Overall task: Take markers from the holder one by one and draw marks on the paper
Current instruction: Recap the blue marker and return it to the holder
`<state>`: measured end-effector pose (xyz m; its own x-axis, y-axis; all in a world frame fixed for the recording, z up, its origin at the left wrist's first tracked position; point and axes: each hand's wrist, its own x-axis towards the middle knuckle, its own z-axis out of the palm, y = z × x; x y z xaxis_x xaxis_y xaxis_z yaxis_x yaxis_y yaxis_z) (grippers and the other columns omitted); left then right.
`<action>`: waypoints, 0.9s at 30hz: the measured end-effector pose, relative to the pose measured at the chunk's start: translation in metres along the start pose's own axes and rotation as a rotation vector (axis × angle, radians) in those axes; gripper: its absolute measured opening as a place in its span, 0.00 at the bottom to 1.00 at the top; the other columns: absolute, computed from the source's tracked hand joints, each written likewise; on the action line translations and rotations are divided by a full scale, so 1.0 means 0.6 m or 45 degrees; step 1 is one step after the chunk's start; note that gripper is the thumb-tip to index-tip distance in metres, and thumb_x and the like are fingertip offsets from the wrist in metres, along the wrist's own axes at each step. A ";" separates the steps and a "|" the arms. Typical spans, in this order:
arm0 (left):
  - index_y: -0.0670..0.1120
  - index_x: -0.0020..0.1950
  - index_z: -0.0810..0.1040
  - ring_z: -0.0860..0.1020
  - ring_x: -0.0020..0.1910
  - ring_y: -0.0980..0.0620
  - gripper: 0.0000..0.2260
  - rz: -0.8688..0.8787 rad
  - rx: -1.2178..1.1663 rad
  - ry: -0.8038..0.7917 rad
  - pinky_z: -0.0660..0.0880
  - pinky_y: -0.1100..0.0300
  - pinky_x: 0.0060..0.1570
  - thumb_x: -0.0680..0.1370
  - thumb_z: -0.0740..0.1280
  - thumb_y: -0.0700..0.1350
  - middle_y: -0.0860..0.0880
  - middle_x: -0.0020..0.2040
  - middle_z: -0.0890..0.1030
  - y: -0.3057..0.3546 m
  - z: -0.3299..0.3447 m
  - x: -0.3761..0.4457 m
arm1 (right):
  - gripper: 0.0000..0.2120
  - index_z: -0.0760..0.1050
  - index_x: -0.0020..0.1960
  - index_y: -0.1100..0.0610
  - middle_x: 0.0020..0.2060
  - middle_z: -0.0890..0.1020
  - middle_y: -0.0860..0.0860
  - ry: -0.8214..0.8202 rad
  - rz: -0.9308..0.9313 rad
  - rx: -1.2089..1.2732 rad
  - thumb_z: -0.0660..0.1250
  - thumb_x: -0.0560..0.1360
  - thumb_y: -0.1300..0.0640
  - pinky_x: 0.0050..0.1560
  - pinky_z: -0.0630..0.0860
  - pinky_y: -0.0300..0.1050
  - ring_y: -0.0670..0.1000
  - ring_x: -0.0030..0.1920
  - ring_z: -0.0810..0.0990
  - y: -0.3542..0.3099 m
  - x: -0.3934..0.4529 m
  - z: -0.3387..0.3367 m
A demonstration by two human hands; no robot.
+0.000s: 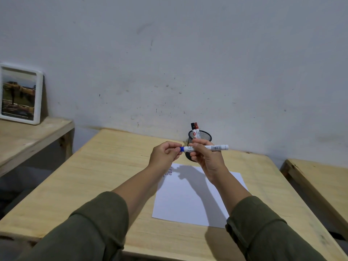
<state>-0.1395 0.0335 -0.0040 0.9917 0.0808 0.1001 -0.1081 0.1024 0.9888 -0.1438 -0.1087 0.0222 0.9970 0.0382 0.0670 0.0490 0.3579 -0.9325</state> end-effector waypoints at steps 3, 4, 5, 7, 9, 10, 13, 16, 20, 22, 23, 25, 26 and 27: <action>0.49 0.42 0.80 0.80 0.41 0.56 0.07 0.135 0.276 0.047 0.76 0.66 0.47 0.74 0.67 0.37 0.51 0.39 0.82 0.005 0.001 -0.002 | 0.05 0.77 0.46 0.61 0.36 0.81 0.55 0.009 0.008 0.037 0.65 0.74 0.68 0.28 0.76 0.35 0.45 0.25 0.77 -0.001 0.002 -0.002; 0.49 0.42 0.80 0.80 0.41 0.56 0.06 0.192 0.353 0.071 0.75 0.69 0.45 0.73 0.68 0.37 0.52 0.40 0.82 0.009 0.002 -0.002 | 0.05 0.78 0.47 0.61 0.36 0.81 0.54 0.017 0.013 0.069 0.64 0.74 0.67 0.29 0.76 0.34 0.45 0.25 0.78 0.000 0.002 -0.002; 0.48 0.42 0.80 0.79 0.41 0.57 0.06 0.254 0.414 0.092 0.73 0.73 0.42 0.73 0.68 0.38 0.53 0.40 0.82 0.012 0.002 -0.002 | 0.05 0.78 0.48 0.61 0.36 0.82 0.53 0.027 0.021 0.111 0.64 0.75 0.67 0.30 0.77 0.34 0.44 0.26 0.78 0.002 0.002 -0.001; 0.47 0.42 0.80 0.78 0.38 0.61 0.04 0.368 0.513 0.110 0.71 0.76 0.38 0.73 0.69 0.38 0.53 0.40 0.82 0.016 0.002 -0.001 | 0.05 0.78 0.48 0.61 0.35 0.83 0.51 0.043 0.036 0.189 0.64 0.75 0.66 0.31 0.78 0.33 0.44 0.26 0.79 0.004 0.002 0.001; 0.46 0.42 0.80 0.78 0.38 0.65 0.04 0.416 0.532 0.102 0.71 0.76 0.40 0.73 0.68 0.38 0.54 0.40 0.82 0.015 -0.001 0.001 | 0.06 0.78 0.49 0.61 0.37 0.83 0.52 0.040 0.038 0.215 0.64 0.75 0.66 0.32 0.78 0.34 0.44 0.27 0.79 0.006 0.001 0.003; 0.47 0.44 0.80 0.79 0.39 0.66 0.05 0.394 0.480 0.092 0.72 0.75 0.43 0.73 0.68 0.38 0.54 0.40 0.82 0.012 -0.004 0.001 | 0.06 0.78 0.50 0.61 0.38 0.83 0.53 0.031 0.034 0.199 0.64 0.75 0.66 0.33 0.79 0.34 0.44 0.27 0.80 0.006 0.001 0.004; 0.46 0.52 0.78 0.81 0.41 0.55 0.06 0.095 0.099 0.023 0.77 0.65 0.47 0.77 0.65 0.44 0.50 0.41 0.82 0.009 -0.006 0.001 | 0.07 0.77 0.50 0.61 0.37 0.82 0.55 -0.030 0.008 0.081 0.65 0.74 0.67 0.34 0.79 0.36 0.46 0.27 0.79 0.003 0.002 0.008; 0.41 0.49 0.77 0.76 0.28 0.58 0.14 -0.273 -0.168 -0.049 0.77 0.71 0.33 0.79 0.59 0.51 0.47 0.35 0.78 0.021 0.004 0.004 | 0.06 0.77 0.48 0.60 0.34 0.81 0.54 -0.071 -0.031 -0.030 0.66 0.73 0.68 0.35 0.79 0.37 0.46 0.28 0.80 -0.003 0.002 0.007; 0.41 0.43 0.78 0.72 0.26 0.59 0.11 -0.308 -0.147 -0.029 0.75 0.72 0.29 0.79 0.62 0.47 0.49 0.32 0.75 0.024 0.016 0.005 | 0.06 0.77 0.49 0.61 0.37 0.83 0.54 -0.066 -0.044 -0.049 0.65 0.74 0.68 0.36 0.79 0.37 0.47 0.29 0.80 -0.003 -0.002 -0.004; 0.45 0.40 0.78 0.72 0.30 0.57 0.10 -0.211 -0.050 0.006 0.74 0.69 0.34 0.78 0.63 0.46 0.49 0.34 0.76 0.013 0.017 0.008 | 0.05 0.77 0.49 0.62 0.38 0.83 0.54 -0.035 -0.031 -0.033 0.65 0.75 0.67 0.35 0.79 0.37 0.46 0.28 0.80 -0.001 0.002 -0.003; 0.46 0.39 0.79 0.73 0.31 0.56 0.10 -0.165 0.004 0.038 0.73 0.67 0.37 0.78 0.63 0.46 0.49 0.34 0.77 0.009 0.017 0.009 | 0.05 0.77 0.50 0.62 0.39 0.82 0.55 -0.012 -0.033 -0.025 0.64 0.75 0.67 0.34 0.79 0.37 0.46 0.27 0.80 0.000 0.004 0.000; 0.46 0.42 0.80 0.75 0.33 0.56 0.09 -0.090 0.086 0.094 0.74 0.65 0.41 0.78 0.62 0.45 0.51 0.35 0.78 0.002 0.017 0.010 | 0.05 0.77 0.50 0.62 0.40 0.82 0.55 0.023 -0.050 -0.009 0.64 0.75 0.66 0.34 0.78 0.37 0.46 0.28 0.80 0.004 0.007 0.005; 0.45 0.45 0.80 0.75 0.33 0.56 0.08 -0.066 0.109 0.115 0.74 0.65 0.42 0.78 0.62 0.44 0.51 0.35 0.79 0.000 0.017 0.011 | 0.05 0.77 0.50 0.62 0.40 0.82 0.54 0.025 -0.052 -0.003 0.65 0.75 0.65 0.35 0.78 0.37 0.47 0.29 0.80 0.007 0.006 0.007; 0.43 0.47 0.80 0.76 0.35 0.56 0.08 -0.053 0.122 0.128 0.74 0.65 0.43 0.79 0.62 0.44 0.51 0.35 0.79 -0.001 0.015 0.013 | 0.05 0.77 0.51 0.62 0.40 0.83 0.54 0.015 -0.049 -0.001 0.66 0.75 0.65 0.36 0.79 0.37 0.47 0.31 0.81 0.010 0.005 0.008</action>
<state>-0.1313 0.0251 -0.0029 0.9827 0.1779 0.0517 -0.0550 0.0133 0.9984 -0.1411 -0.1020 0.0187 0.9950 0.0138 0.0987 0.0873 0.3584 -0.9295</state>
